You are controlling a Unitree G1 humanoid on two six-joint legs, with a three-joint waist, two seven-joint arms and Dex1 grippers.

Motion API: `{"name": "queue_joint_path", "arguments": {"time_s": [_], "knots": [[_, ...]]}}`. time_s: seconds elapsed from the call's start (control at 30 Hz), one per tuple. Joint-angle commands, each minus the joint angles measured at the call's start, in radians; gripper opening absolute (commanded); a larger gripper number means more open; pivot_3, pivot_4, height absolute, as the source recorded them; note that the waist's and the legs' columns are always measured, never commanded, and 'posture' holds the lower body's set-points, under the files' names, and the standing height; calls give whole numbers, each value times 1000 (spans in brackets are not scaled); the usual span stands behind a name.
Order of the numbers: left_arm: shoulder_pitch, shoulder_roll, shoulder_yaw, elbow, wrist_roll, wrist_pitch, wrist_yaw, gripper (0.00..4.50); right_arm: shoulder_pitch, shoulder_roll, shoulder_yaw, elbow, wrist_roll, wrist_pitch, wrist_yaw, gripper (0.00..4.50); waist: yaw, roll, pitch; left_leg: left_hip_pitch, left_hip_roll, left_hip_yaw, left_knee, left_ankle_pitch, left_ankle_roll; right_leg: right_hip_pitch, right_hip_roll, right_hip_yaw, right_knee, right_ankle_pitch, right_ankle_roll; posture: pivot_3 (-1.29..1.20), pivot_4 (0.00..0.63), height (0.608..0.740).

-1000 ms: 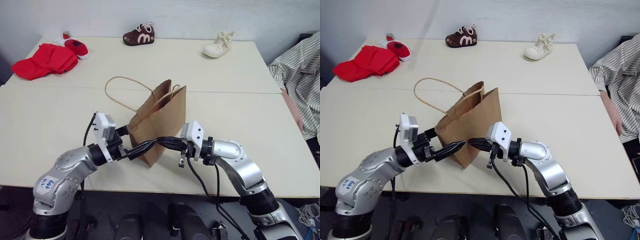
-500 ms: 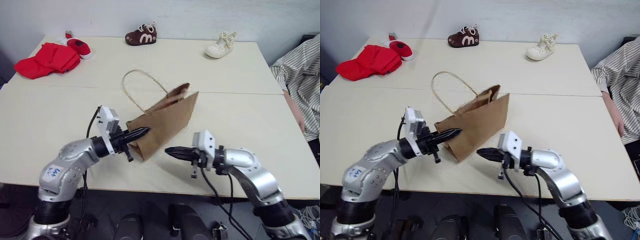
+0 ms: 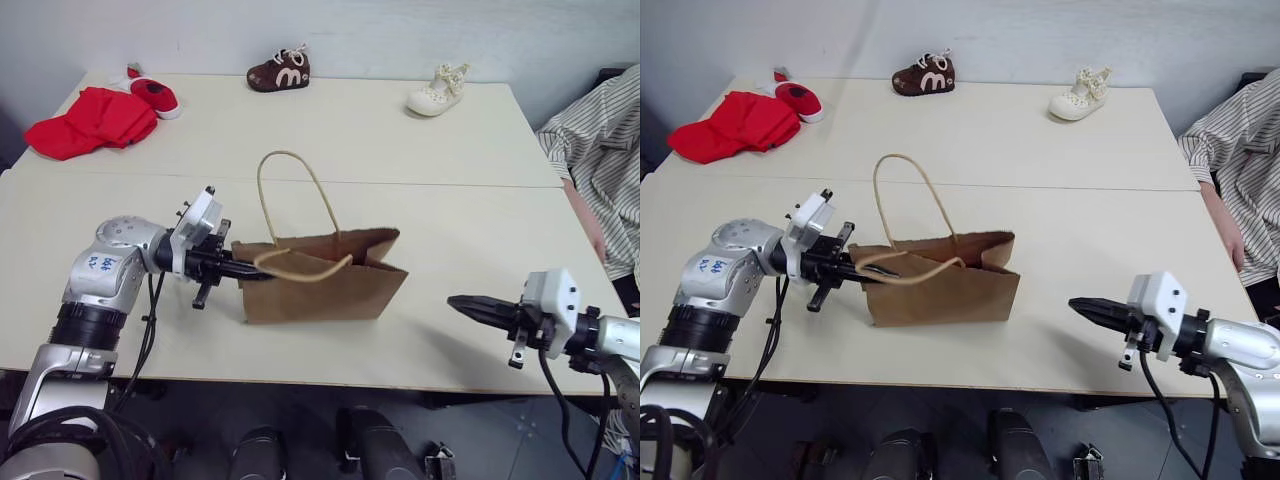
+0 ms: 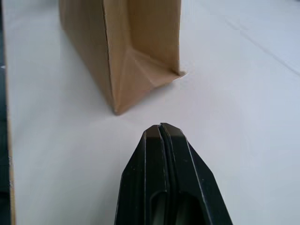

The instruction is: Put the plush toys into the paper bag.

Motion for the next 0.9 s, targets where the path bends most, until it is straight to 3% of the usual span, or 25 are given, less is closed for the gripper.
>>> {"name": "queue_joint_path", "arguments": {"time_s": [0.03,0.1,0.2,0.43,0.5,0.57,0.73,0.9], "knots": [[-35,10,-23,47,48,-62,-107,219,13,19,-29,-10,36,-17,-7,0,-1,0,0,0,0,0,0,0,0,0,0,0,0,0,0,0,150,740],[-30,30,-17,54,63,-85,-107,655,20,35,-31,-32,69,17,-31,0,-2,0,0,0,1,0,0,0,0,0,0,1,1,0,0,0,150,740],[-7,65,19,47,59,-90,-82,1594,21,40,-28,-67,105,63,-58,657,-2,0,0,1,2,0,0,0,0,0,-1,1,1,0,0,0,150,740],[150,153,174,-70,10,-52,32,3819,-20,2,-43,-74,108,81,-67,3097,-1,0,0,0,2,0,1,-1,1,-1,-2,1,2,0,0,0,150,740],[264,180,283,-118,13,-72,105,4442,-77,-41,-62,-31,113,75,-40,3790,-1,1,0,0,2,0,2,-1,2,-1,-3,1,2,0,0,0,150,740],[377,206,371,-140,52,-141,168,4500,-130,-85,-77,19,116,71,-1,4481,-6,2,1,1,2,1,2,-2,3,-1,-4,1,3,0,1,0,150,740],[549,249,498,-152,83,-232,224,4500,-230,-166,-72,161,100,38,111,4481,1,1,1,1,3,1,2,-3,4,-1,-3,1,1,0,1,0,150,740],[597,240,533,-179,82,-257,271,4500,-296,-174,-38,272,63,-23,175,4481,9,1,1,0,2,1,4,-5,6,0,-5,0,1,1,2,0,150,740]]}}
